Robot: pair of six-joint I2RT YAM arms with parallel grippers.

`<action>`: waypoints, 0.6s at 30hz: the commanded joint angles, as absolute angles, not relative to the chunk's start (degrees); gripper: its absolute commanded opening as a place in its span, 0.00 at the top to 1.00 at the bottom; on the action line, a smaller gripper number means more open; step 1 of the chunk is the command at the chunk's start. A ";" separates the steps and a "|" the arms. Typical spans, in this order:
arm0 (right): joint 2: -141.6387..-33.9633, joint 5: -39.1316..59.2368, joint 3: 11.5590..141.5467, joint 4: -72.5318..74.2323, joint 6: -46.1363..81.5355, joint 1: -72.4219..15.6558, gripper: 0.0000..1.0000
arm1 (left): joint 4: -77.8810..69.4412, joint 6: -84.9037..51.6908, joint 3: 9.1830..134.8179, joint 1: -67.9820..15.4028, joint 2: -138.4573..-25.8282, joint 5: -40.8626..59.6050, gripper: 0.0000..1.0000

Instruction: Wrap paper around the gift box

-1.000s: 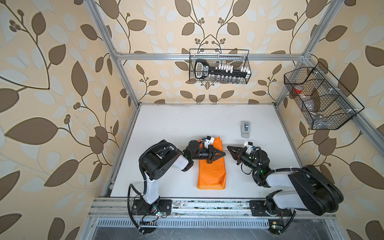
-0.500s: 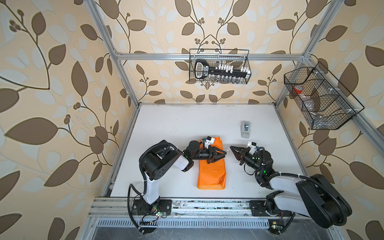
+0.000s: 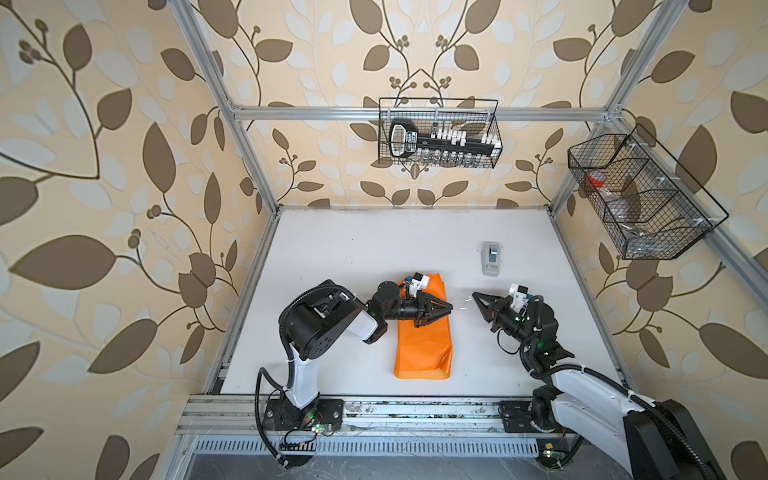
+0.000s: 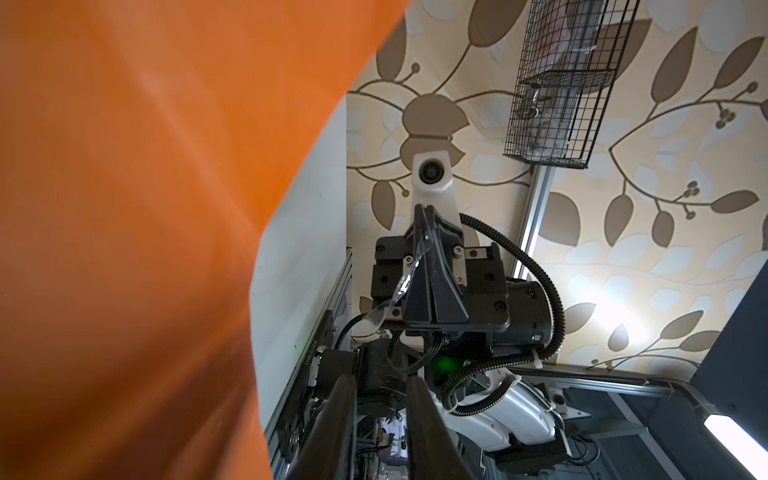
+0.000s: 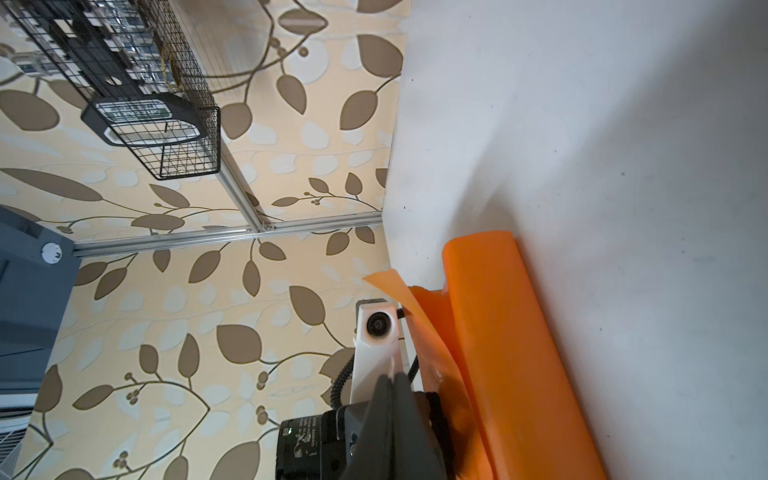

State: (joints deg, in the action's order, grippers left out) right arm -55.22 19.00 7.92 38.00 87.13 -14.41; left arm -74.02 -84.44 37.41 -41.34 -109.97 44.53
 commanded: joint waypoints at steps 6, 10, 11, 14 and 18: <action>-59.62 14.54 11.83 40.32 87.05 -19.44 1.00 | -82.04 -86.57 37.41 -42.06 -115.03 45.09 1.00; -62.54 11.35 12.98 42.65 86.93 -22.64 1.00 | -82.06 -85.76 36.97 -42.06 -113.92 45.09 1.00; -63.06 10.88 13.24 42.90 86.92 -23.21 1.00 | -82.03 -85.78 36.93 -42.05 -113.82 45.09 1.00; -65.66 10.08 13.61 46.45 87.65 -24.21 1.00 | -82.09 -85.87 36.91 -42.04 -113.82 44.93 1.00; -68.07 8.13 13.24 48.59 88.40 -24.89 1.00 | -82.08 -85.87 37.01 -42.01 -113.77 44.82 1.00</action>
